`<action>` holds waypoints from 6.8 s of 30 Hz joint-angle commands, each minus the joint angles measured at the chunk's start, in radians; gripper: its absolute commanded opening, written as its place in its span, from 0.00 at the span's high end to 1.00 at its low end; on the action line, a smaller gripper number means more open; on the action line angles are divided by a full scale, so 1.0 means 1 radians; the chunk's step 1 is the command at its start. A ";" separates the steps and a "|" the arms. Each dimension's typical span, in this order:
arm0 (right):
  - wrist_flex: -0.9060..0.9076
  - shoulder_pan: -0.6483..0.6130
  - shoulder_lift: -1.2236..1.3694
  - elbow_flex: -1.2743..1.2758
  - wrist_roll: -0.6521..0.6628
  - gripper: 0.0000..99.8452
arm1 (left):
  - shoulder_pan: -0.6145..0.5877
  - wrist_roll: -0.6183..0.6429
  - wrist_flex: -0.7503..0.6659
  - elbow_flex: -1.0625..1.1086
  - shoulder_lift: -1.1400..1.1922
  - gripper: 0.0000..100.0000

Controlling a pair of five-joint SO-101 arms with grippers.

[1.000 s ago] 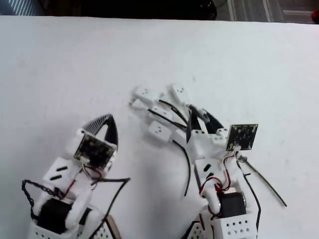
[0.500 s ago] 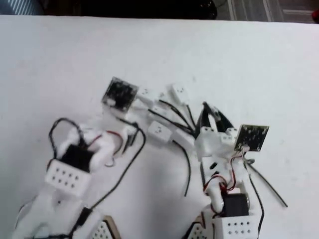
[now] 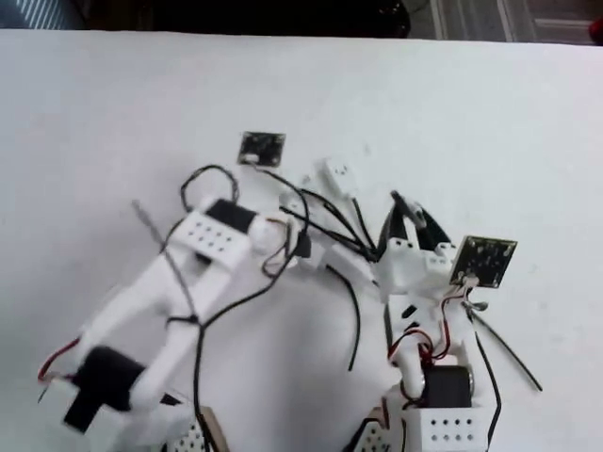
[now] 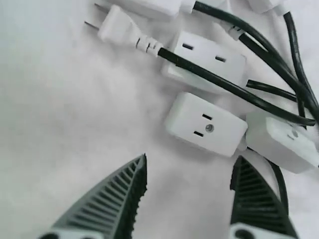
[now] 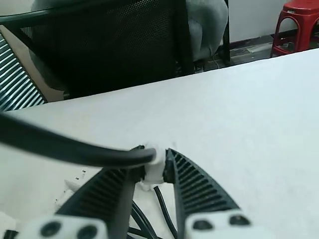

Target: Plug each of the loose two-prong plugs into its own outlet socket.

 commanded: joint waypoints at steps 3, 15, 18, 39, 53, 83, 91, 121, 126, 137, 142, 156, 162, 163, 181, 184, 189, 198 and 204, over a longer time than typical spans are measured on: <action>-0.045 0.031 -0.005 -0.011 -0.008 0.98 | 0.038 0.089 0.127 -0.279 0.260 0.72; -0.045 0.030 -0.005 -0.011 -0.008 0.98 | 0.025 0.127 0.255 -0.571 0.504 0.72; -0.045 0.030 -0.005 -0.011 -0.008 0.98 | 0.025 0.127 0.247 -0.577 0.518 0.72; -0.042 0.027 -0.005 -0.009 -0.003 0.98 | -0.005 -0.184 0.381 -0.583 0.676 0.73; -0.042 0.027 -0.005 -0.008 -0.002 0.98 | -0.240 -0.776 0.597 -0.692 0.644 0.73; -0.042 0.025 -0.005 -0.008 0.000 0.98 | -0.248 -0.293 0.091 0.005 0.182 0.68; -0.042 0.025 -0.005 -0.008 0.000 0.98 | -0.246 -0.221 0.034 0.021 0.182 0.73; -0.042 0.025 -0.005 -0.006 0.002 0.98 | -0.263 -1.025 0.411 -0.391 0.168 0.77; -0.042 0.025 -0.005 -0.006 0.002 0.98 | -0.259 -1.023 0.433 -0.319 0.056 0.78; -0.042 0.025 -0.005 -0.006 0.002 0.98 | -0.199 -1.014 0.072 0.137 -0.085 0.70; -0.041 0.025 -0.005 -0.006 0.002 0.98 | -0.272 -1.017 0.011 0.057 0.097 0.71; -0.041 0.025 -0.005 -0.006 0.002 0.98 | -0.291 -1.016 0.140 -0.152 0.278 0.97; -0.041 0.025 -0.005 -0.006 0.002 0.98 | -0.288 -1.014 0.196 -0.141 0.189 0.98; -0.041 0.025 -0.005 -0.006 0.002 0.98 | -0.275 -1.014 0.222 -0.141 0.162 0.98; -0.042 0.025 -0.005 -0.006 0.002 0.98 | 0.024 -0.652 0.427 -0.058 -0.216 0.98; -0.042 0.025 -0.005 -0.006 0.002 0.98 | 0.013 -0.655 0.420 -0.061 -0.148 0.97; -0.041 0.025 -0.005 -0.006 0.002 0.98 | 0.012 -0.727 0.371 -0.064 0.031 0.90; -0.039 0.025 -0.005 -0.006 0.002 0.98 | -0.202 -0.885 0.265 -0.164 0.191 0.81; -0.039 0.025 -0.005 -0.006 0.002 0.98 | -0.305 -0.959 0.265 -0.250 0.193 0.77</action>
